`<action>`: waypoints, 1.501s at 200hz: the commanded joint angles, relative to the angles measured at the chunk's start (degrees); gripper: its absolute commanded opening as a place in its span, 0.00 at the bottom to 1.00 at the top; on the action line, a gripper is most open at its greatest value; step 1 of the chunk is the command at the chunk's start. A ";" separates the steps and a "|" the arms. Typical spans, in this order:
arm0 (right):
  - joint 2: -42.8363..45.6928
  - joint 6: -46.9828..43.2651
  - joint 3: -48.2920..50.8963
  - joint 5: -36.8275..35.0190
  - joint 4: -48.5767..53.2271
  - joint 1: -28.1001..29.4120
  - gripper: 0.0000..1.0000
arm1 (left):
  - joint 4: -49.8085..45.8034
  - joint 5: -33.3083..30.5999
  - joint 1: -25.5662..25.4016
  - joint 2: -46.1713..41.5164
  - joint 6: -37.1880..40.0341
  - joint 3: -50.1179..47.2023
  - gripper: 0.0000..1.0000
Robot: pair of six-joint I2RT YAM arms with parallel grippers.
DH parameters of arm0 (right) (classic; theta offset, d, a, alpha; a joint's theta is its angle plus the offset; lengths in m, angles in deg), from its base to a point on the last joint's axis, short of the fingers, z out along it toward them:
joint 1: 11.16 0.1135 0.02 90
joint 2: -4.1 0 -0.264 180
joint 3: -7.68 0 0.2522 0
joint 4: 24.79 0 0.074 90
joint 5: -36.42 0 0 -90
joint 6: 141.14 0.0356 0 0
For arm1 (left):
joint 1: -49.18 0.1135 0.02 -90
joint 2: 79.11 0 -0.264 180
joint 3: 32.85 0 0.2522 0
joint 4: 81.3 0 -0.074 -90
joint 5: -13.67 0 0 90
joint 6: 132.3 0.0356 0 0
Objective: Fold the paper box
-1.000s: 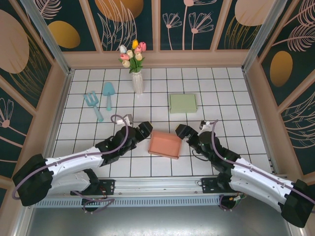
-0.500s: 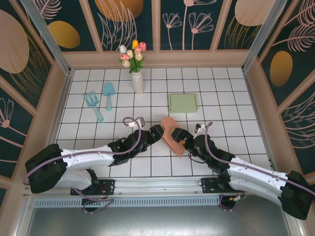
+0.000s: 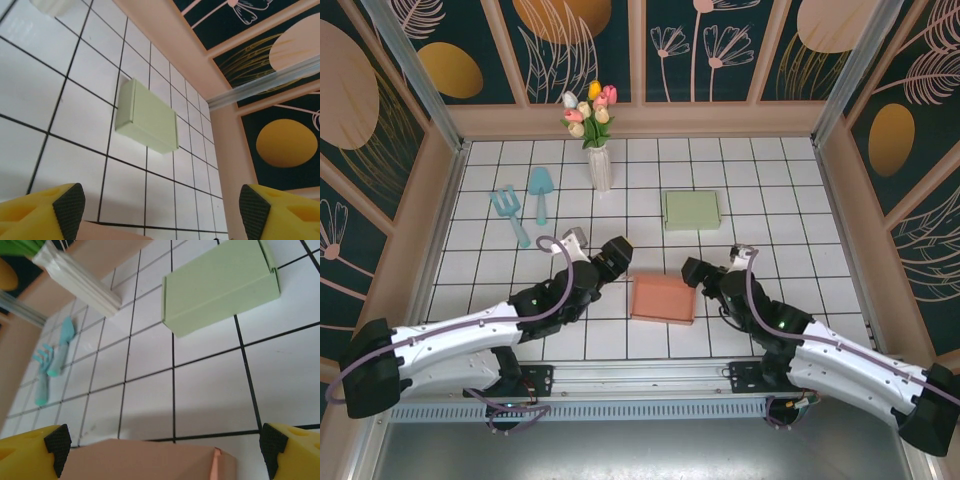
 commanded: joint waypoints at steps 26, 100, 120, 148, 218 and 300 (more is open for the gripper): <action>-0.72 -8.16 1.19 1.10 -0.03 2.26 0.99 | -9.04 -1.29 1.02 2.37 4.33 3.93 0.91; -2.05 -3.30 2.34 9.11 -6.82 2.32 0.99 | -3.41 5.69 1.51 11.87 2.09 3.61 0.90; -2.11 -0.72 3.29 11.13 -9.54 2.33 0.99 | -1.77 8.36 1.49 14.51 0.61 3.61 0.90; -2.48 3.33 5.40 14.45 -14.60 2.41 0.99 | 1.50 12.69 1.54 17.15 -1.57 4.17 0.92; -2.89 3.79 5.51 13.23 -14.14 2.50 0.99 | -3.39 7.26 1.48 15.74 1.80 6.88 0.92; -1.31 2.53 5.09 9.85 -9.83 2.58 0.99 | -10.87 0.23 3.81 10.77 18.05 12.54 0.95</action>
